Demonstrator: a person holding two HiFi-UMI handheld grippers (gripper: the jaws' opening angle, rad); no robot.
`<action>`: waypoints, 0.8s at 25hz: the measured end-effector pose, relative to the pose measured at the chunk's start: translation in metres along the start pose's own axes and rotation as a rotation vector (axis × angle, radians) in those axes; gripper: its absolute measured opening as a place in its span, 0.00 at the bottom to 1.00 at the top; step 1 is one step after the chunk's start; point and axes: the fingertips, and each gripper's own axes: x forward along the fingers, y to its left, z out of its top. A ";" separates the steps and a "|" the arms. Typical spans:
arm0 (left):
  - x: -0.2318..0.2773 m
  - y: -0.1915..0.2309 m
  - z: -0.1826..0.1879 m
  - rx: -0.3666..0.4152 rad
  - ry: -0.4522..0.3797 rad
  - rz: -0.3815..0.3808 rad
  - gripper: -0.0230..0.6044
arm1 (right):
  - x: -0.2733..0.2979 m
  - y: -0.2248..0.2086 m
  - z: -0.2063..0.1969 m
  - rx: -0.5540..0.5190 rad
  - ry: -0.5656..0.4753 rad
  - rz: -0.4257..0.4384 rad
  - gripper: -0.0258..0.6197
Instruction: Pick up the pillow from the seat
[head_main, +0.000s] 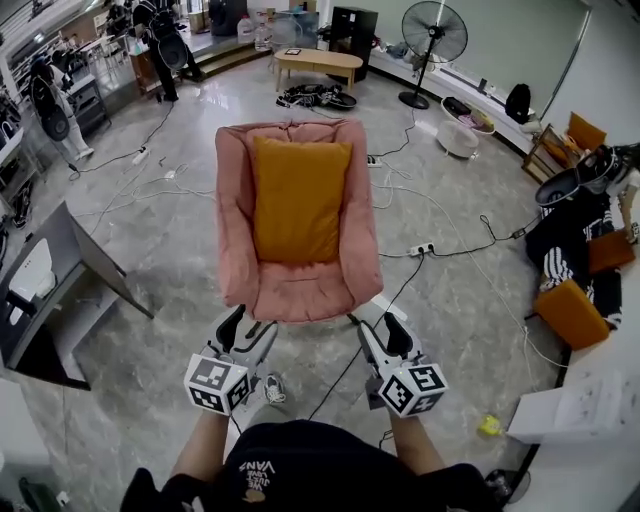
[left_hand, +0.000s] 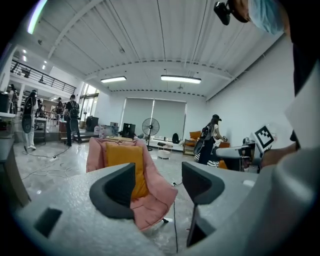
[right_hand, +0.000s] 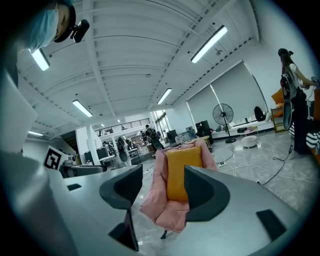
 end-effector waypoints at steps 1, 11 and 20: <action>0.006 0.011 0.004 0.002 0.004 -0.009 0.49 | 0.011 0.001 0.003 0.002 -0.003 -0.008 0.42; 0.052 0.108 0.031 0.029 0.023 -0.075 0.50 | 0.108 0.016 0.015 0.013 -0.011 -0.077 0.42; 0.071 0.163 0.017 -0.015 0.048 -0.075 0.50 | 0.158 0.020 0.008 0.018 0.020 -0.113 0.42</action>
